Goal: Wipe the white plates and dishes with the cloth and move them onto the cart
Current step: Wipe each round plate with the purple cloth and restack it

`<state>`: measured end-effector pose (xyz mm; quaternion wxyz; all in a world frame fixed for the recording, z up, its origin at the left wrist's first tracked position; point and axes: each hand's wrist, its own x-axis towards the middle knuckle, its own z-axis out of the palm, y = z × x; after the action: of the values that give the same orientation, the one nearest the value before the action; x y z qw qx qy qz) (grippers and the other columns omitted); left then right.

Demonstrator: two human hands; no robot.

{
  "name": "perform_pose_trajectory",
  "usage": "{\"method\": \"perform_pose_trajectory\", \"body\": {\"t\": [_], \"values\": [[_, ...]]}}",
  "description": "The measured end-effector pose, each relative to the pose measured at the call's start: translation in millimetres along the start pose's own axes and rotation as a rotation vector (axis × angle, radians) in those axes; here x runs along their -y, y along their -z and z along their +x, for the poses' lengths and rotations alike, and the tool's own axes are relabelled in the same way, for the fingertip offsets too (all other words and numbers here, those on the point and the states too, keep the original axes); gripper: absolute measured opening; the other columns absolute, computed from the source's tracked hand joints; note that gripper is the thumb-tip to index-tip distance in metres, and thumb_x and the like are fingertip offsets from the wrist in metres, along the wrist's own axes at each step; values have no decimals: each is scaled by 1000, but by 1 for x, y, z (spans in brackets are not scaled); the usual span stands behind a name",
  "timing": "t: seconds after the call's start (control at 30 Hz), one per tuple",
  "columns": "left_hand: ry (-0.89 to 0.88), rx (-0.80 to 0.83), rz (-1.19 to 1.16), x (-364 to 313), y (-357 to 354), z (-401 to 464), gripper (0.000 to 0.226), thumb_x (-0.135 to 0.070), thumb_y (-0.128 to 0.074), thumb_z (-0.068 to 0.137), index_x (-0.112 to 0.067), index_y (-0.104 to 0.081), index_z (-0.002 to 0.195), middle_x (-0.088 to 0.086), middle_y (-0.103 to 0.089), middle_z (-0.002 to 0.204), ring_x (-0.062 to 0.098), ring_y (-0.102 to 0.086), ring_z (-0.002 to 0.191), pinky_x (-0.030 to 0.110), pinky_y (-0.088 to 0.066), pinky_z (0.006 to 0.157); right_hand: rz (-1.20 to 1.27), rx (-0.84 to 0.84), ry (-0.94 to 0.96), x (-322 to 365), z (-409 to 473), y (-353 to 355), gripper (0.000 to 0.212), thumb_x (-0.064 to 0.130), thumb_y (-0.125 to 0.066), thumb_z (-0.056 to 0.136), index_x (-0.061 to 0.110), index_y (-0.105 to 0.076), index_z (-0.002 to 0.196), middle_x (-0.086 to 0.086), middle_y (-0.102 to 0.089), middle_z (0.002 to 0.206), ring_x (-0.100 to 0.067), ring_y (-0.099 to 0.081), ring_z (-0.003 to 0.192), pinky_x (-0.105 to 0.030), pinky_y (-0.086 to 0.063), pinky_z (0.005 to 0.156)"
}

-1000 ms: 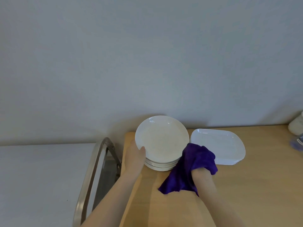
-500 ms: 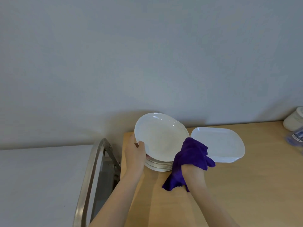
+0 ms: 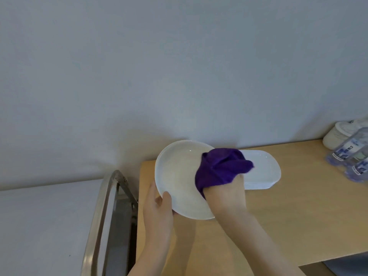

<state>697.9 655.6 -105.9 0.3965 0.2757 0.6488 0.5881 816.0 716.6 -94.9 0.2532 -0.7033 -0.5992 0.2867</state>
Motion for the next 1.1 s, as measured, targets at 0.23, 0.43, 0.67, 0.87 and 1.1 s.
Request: {"method": "perform_pose_trajectory", "body": {"t": [0.23,0.43,0.67,0.87,1.1], "values": [[4,18,-21,12,-19,-37,43,-10,-47,95,-49,-58,111,-20,-68,91,2,-66,79,21,-55,53,-662,63,573,5,-10,4,50,21,-46,89,13,-36,137,-5,-53,116,-25,-53,103,-35,-42,89],[89,-21,-94,29,-36,-73,55,-4,-49,95,-57,-60,102,-15,-71,94,8,-69,83,33,-59,64,-588,196,651,-49,-24,30,48,41,-35,93,26,-46,137,0,-49,140,-20,-44,130,-43,-33,110],[120,-18,-76,66,-50,-128,45,-4,-51,94,-44,-60,113,-15,-70,103,8,-69,88,25,-57,68,-633,202,628,-121,-59,51,61,59,-34,85,25,-58,130,-2,-58,133,-22,-57,120,-50,-48,95],[262,-68,-103,114,-66,-156,39,-10,-53,95,-43,-61,115,-10,-72,98,15,-71,84,40,-59,72,-676,274,542,-167,-64,50,63,56,-31,85,21,-60,129,-4,-58,133,-24,-57,119,-50,-47,96],[322,-173,-134,137,-60,-151,37,-10,-53,95,-41,-61,113,-5,-70,103,20,-67,97,46,-56,82,-653,395,496,-196,-52,10,68,57,-25,95,23,-13,152,-4,-13,159,-24,-11,146,-44,-6,117]]}}
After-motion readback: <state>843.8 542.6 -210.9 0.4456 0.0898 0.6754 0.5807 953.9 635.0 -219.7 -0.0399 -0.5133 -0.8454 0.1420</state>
